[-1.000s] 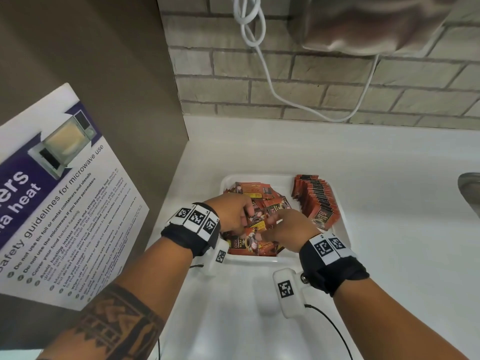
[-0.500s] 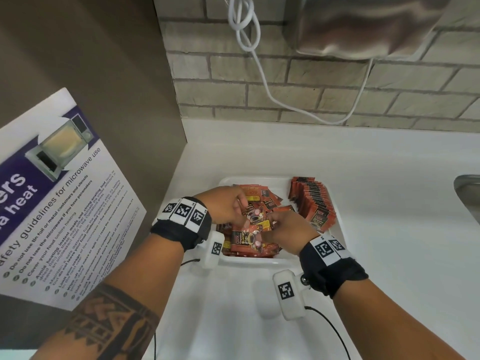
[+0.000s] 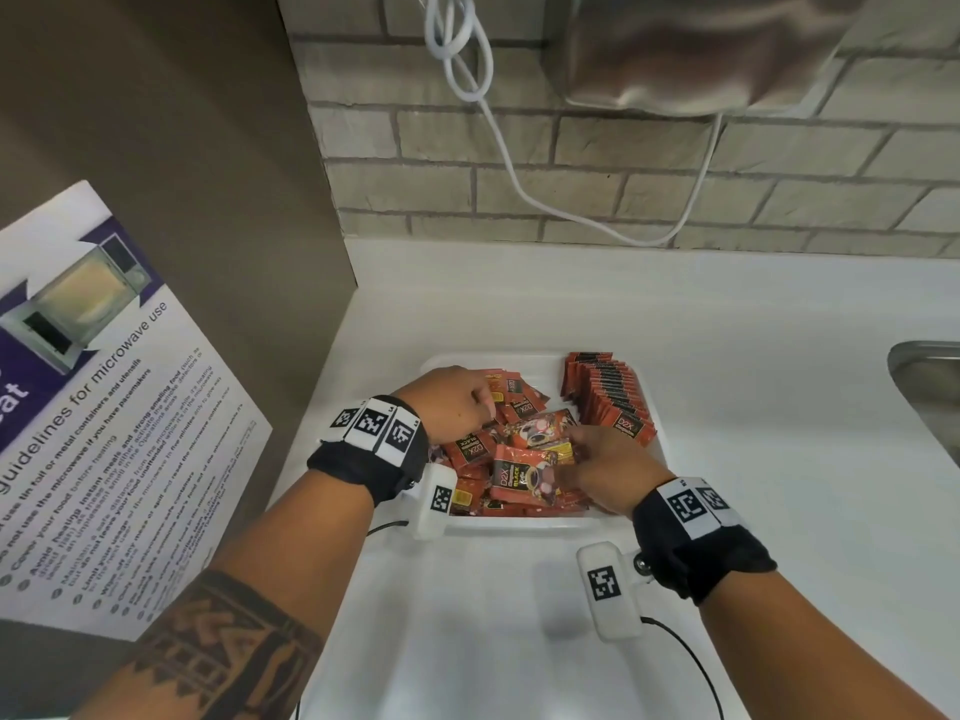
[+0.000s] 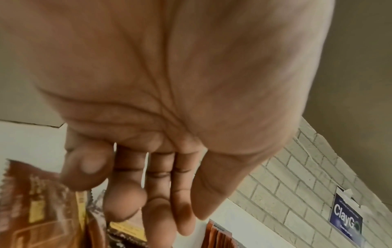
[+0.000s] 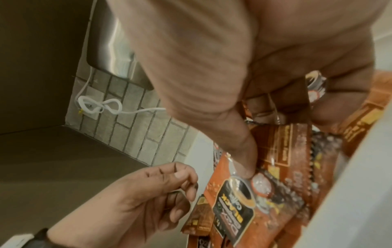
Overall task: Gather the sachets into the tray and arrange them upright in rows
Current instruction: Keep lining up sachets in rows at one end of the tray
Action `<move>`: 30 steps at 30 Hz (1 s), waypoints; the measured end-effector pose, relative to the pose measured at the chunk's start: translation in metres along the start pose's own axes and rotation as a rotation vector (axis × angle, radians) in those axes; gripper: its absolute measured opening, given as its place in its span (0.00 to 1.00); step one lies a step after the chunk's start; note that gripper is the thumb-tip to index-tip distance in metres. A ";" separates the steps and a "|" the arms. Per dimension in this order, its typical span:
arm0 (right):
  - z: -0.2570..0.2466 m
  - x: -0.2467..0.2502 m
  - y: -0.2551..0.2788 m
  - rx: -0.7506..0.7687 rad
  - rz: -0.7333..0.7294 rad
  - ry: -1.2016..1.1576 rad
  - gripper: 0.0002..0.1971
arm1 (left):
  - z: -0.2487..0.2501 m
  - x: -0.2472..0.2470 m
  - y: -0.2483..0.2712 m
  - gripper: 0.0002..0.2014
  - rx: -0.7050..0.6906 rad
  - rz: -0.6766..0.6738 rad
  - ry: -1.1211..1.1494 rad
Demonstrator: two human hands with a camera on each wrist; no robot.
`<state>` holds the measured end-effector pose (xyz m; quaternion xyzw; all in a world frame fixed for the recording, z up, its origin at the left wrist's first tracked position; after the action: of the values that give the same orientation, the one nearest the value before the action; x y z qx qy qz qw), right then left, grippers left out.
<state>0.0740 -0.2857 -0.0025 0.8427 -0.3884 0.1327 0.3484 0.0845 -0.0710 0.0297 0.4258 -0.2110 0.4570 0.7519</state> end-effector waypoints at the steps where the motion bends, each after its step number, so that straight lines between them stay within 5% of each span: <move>1: 0.001 0.003 0.002 0.011 0.007 -0.044 0.08 | 0.002 0.000 -0.002 0.06 -0.004 0.011 -0.002; 5: -0.001 0.005 0.003 0.076 -0.018 -0.186 0.12 | 0.011 -0.003 -0.009 0.14 -0.067 0.044 0.022; 11: 0.003 0.010 -0.002 0.159 0.058 -0.395 0.17 | 0.018 -0.017 -0.019 0.38 -0.203 -0.124 0.241; 20: -0.004 0.040 -0.014 0.225 0.298 -0.516 0.23 | 0.034 -0.013 -0.019 0.23 -0.261 -0.012 0.621; 26: -0.013 0.049 -0.016 0.234 0.327 -0.434 0.17 | 0.039 -0.023 -0.023 0.33 -0.277 -0.197 1.008; 30: -0.022 0.048 -0.012 0.281 0.302 -0.235 0.15 | 0.041 -0.025 -0.032 0.31 -0.356 -0.087 0.953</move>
<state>0.1157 -0.2921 0.0313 0.8249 -0.5258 0.1369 0.1562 0.1025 -0.1246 0.0199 0.0437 0.0984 0.5257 0.8438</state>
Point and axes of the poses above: each hand's wrist, its own y-axis away from the middle knuckle, its own x-axis out of the back of the hand, z = x × y, the point moved 2 cm from there along -y, towards the middle knuckle, and after that the axes turned 8 degrees about -z, right-handed, at the moved point
